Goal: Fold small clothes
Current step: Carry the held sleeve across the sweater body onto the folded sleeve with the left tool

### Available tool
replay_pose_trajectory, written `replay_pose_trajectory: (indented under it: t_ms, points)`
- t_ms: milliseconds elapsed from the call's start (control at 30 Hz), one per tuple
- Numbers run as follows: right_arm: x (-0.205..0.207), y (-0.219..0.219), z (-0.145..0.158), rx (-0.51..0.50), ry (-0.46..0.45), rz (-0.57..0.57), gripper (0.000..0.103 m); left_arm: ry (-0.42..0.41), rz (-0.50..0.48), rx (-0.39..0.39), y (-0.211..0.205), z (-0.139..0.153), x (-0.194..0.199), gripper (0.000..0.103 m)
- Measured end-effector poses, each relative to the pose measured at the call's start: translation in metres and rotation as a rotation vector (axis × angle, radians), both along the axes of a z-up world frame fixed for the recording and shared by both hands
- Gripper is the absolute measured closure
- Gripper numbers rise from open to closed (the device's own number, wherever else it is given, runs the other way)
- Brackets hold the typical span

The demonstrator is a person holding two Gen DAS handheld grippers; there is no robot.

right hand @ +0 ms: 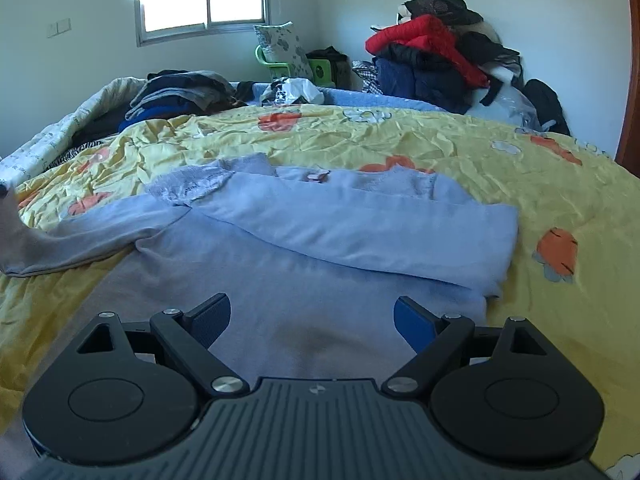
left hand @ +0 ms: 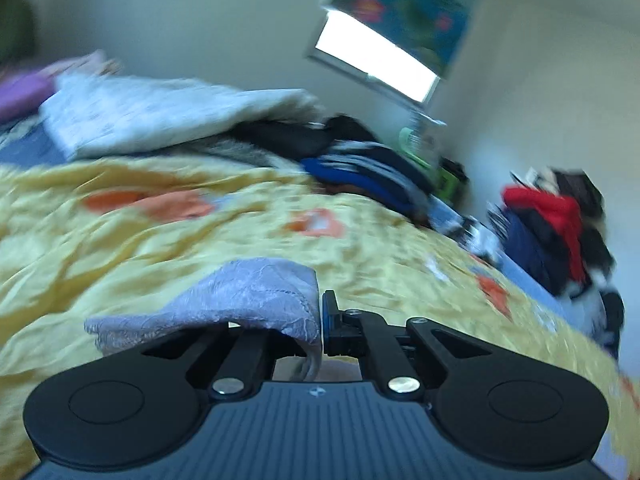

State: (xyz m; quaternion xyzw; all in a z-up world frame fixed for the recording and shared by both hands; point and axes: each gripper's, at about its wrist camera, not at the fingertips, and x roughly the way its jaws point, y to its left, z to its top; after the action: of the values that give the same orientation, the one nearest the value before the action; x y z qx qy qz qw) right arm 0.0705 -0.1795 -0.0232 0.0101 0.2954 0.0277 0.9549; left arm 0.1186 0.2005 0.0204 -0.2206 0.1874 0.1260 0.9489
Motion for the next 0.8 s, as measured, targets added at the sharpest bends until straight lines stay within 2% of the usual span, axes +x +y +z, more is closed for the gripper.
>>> replay_pose_trajectory:
  t_ms: [200, 367, 800]
  points:
    - [-0.003, -0.008, 0.003, 0.013, -0.013, -0.010, 0.012, 0.028, -0.148, 0.094, -0.066, 0.011, 0.029, 0.098]
    - [-0.004, -0.014, 0.007, -0.005, -0.042, -0.010, 0.012, 0.066, -0.229, 0.172, -0.118, 0.011, 0.046, 0.098]
    - [-0.011, -0.037, 0.002, 0.048, -0.035, -0.024, 0.012, 0.121, -0.308, 0.304, -0.192, 0.003, 0.074, 0.098]
